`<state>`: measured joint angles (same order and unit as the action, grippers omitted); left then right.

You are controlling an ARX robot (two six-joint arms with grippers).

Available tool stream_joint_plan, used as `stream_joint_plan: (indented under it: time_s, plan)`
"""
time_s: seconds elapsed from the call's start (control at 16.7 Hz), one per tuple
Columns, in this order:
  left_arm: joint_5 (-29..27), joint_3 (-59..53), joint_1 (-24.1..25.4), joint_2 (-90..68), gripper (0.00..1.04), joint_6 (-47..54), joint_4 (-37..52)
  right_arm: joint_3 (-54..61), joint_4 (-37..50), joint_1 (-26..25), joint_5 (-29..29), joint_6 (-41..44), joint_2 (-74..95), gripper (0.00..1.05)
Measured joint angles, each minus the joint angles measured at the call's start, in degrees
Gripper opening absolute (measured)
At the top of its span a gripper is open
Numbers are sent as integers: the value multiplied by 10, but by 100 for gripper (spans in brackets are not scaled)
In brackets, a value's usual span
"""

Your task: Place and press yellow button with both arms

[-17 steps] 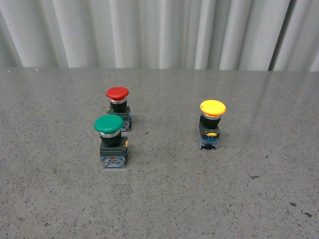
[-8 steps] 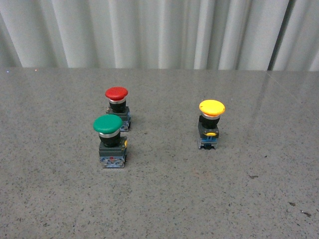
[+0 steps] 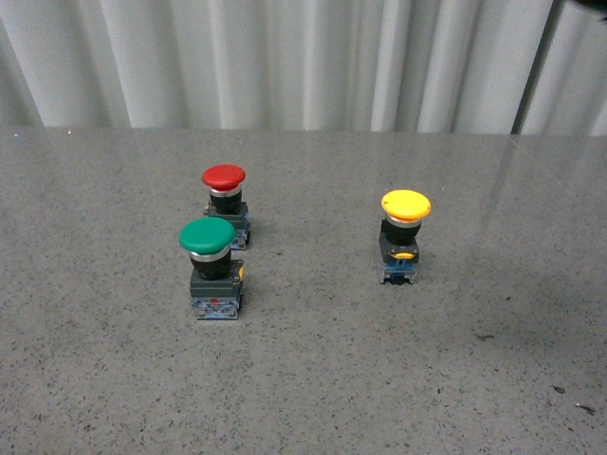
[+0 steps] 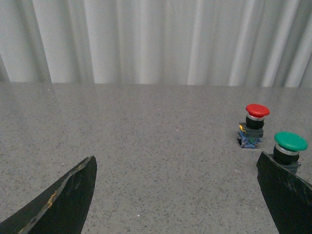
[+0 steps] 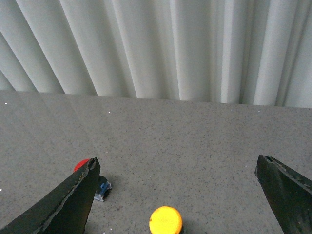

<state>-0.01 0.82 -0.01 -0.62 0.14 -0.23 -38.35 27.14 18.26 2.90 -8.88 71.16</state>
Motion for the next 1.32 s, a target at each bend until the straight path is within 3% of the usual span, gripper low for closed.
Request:
stream_joint_plan:
  time_s: [0.18, 0.24, 0.48, 0.72, 1.32]
  plan:
    - [0, 0, 0, 0, 98, 0, 0, -55, 0, 29, -28, 6, 105, 98]
    - [0, 0, 0, 0, 98, 0, 0, -63, -1, 38, -34, 9, 129, 93]
    - [0, 0, 0, 0, 98, 0, 0, -70, 4, 66, -63, 19, 183, 53]
    - [0, 0, 0, 0, 98, 0, 0, -78, 9, 81, -83, 25, 226, 5]
    - [0, 0, 0, 0, 98, 0, 0, -84, 20, 79, -94, 32, 273, 2]
